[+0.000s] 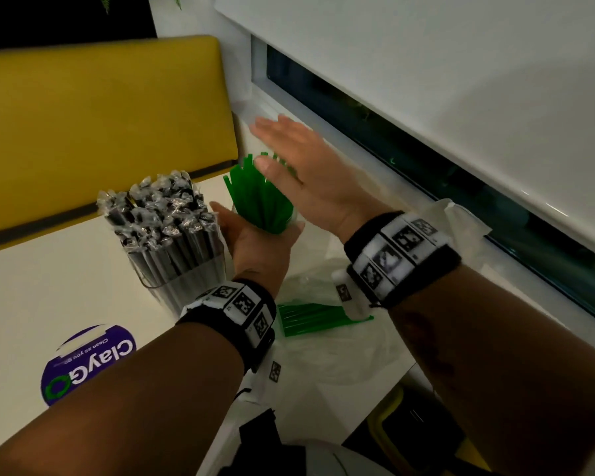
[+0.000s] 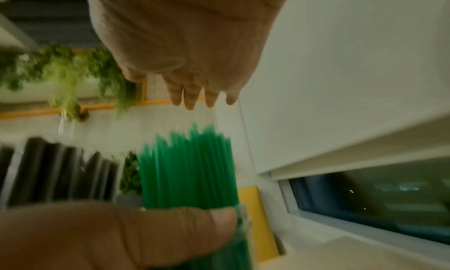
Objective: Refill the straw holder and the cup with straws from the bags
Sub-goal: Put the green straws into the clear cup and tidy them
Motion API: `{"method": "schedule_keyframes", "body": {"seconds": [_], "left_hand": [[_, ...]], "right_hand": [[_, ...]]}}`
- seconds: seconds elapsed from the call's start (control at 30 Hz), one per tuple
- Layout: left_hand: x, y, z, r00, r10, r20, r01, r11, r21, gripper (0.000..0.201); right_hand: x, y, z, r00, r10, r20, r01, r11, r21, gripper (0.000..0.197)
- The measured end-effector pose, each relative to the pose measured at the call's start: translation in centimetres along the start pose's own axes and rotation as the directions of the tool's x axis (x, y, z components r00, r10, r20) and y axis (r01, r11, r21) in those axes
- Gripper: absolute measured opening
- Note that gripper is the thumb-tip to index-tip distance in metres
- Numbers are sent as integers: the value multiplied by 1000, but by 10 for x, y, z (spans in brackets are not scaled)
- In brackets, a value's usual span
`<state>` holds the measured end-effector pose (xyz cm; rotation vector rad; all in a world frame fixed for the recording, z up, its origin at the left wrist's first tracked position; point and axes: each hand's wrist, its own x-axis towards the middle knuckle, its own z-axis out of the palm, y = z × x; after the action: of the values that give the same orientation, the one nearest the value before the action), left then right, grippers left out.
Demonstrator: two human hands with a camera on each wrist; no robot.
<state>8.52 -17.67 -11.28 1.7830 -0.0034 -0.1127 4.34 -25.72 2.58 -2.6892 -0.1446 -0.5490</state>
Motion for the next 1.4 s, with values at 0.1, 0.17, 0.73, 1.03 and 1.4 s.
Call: {"method": "schedule_keyframes", "body": {"seconds": [0.1, 0.17, 0.73, 1.03, 1.4], "left_hand": [[-16, -2, -12, 999, -41, 36, 44, 996, -77, 130], [-39, -11, -22, 993, -65, 96, 76, 991, -115, 87], [-46, -68, -41, 821, -81, 566, -322, 752, 575, 41], [-31, -67, -39, 901, -151, 407, -5, 934, 357, 30], [-54, -47, -48, 968, 24, 251, -24, 1000, -3, 63]], "right_hand": [[-44, -13, -12, 970, -15, -242, 47, 991, 125, 17], [-86, -14, -1, 996, 33, -86, -24, 994, 108, 18], [-159, 11, 104, 865, 202, 459, -4, 918, -397, 47], [-145, 2, 67, 885, 166, 436, -155, 986, -60, 29], [-83, -27, -44, 776, 621, -107, -279, 491, 825, 16]]}}
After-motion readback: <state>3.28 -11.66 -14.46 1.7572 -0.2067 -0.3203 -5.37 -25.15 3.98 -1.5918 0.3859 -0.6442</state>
